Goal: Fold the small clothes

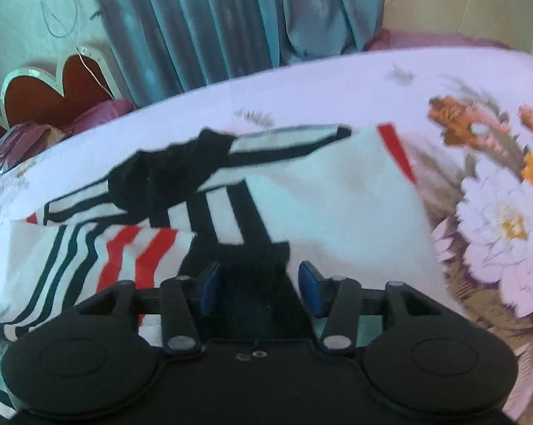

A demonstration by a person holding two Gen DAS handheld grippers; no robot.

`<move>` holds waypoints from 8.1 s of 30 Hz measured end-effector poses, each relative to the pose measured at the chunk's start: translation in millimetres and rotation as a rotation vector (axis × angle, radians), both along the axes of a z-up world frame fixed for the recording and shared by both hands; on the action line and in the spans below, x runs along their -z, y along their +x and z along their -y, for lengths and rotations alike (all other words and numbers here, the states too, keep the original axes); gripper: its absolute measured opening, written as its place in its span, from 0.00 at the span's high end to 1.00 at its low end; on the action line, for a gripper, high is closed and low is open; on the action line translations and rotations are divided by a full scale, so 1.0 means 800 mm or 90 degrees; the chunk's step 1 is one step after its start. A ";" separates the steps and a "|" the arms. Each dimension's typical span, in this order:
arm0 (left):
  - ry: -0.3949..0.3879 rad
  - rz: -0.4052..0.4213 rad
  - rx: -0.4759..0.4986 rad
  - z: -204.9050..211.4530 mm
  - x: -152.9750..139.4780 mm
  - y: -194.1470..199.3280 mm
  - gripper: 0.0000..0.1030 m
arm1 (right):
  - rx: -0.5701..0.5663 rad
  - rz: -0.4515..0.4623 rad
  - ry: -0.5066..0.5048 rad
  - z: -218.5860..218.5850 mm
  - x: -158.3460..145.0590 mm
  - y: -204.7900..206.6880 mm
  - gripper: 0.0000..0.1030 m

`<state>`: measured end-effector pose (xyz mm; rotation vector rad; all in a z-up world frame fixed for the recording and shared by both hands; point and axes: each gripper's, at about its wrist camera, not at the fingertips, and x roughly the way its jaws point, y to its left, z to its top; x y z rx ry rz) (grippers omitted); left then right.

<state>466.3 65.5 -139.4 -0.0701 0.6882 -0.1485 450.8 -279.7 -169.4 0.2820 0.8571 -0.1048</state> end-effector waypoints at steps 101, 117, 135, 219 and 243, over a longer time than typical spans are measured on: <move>0.139 -0.093 0.007 0.098 0.040 -0.184 0.30 | -0.165 -0.012 -0.144 0.011 0.002 -0.207 0.60; 0.123 -0.065 0.101 0.137 0.011 -0.225 0.30 | -0.223 0.022 -0.058 -0.061 -0.027 -0.223 0.61; 0.115 -0.097 0.120 0.065 0.027 -0.301 0.26 | -0.148 -0.040 -0.129 -0.064 -0.010 -0.306 0.62; -0.160 -0.035 0.085 -0.002 -0.071 -0.193 0.92 | -0.027 0.083 0.066 0.023 -0.117 -0.255 0.91; -0.087 -0.090 -0.034 0.066 -0.017 0.098 0.92 | 0.044 0.009 0.143 0.095 -0.045 0.044 0.91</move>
